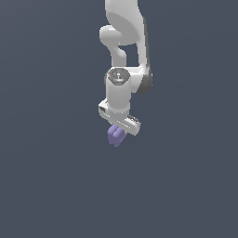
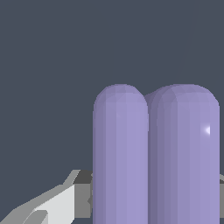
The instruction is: Pick up the object and move it to a goal position.
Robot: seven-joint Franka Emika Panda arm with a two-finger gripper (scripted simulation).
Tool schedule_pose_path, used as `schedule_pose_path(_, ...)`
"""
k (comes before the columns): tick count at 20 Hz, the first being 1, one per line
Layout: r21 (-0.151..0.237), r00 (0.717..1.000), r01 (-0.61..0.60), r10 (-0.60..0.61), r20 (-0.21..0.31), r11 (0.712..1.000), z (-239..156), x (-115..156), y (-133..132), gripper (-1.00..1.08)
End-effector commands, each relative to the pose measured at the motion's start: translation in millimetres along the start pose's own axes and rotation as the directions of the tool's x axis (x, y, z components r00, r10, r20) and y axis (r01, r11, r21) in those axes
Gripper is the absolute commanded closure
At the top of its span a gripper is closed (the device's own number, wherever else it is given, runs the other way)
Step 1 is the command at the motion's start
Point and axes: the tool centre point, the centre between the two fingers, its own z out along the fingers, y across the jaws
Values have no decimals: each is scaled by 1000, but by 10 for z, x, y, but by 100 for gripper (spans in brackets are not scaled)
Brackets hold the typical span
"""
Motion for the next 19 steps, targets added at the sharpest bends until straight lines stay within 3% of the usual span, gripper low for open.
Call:
schedule_pose_path(1, 1, 1000, 0, 0, -1, 1000, -135, 12, -75, 108)
schedule_pose_path(11, 0, 1000, 0, 0, -2, 1000, -755, 75, -432, 108)
schedule_pose_path(19, 0, 1000, 0, 0, -2, 1000, -916, 98, -532, 108)
